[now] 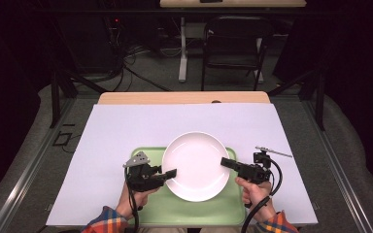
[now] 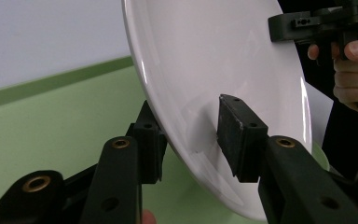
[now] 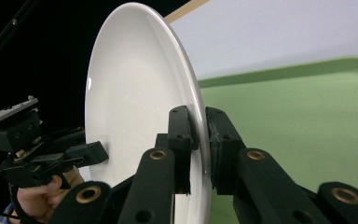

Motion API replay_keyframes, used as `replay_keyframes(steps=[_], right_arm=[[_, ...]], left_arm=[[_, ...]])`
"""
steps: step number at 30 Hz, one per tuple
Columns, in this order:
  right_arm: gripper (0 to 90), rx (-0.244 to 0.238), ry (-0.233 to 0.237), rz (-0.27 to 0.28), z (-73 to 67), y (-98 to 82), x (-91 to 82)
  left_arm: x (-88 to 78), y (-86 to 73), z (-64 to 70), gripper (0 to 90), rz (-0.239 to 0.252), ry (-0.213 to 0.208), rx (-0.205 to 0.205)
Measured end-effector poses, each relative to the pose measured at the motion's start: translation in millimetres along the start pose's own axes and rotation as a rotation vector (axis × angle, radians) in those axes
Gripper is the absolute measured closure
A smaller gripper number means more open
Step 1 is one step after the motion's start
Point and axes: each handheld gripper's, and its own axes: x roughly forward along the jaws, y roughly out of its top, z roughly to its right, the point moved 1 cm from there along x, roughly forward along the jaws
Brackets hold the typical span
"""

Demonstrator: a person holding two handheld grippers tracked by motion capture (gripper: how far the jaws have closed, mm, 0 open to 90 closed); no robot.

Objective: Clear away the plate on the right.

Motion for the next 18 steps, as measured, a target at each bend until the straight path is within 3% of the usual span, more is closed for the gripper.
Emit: replay_keyframes(steps=[6,18], right_arm=[[78.2,-0.113,-0.033,-0.005,-10.4,-3.3,0.8],[76.2,-0.231,-0.066,-0.015,-22.0,-9.3,-0.1]], left_arm=[[-6.1,-0.8,-1.1,67.5,0.018,-0.003,-0.010],[-14.4,-1.9,-0.2,71.5,0.024,-0.003,-0.010]])
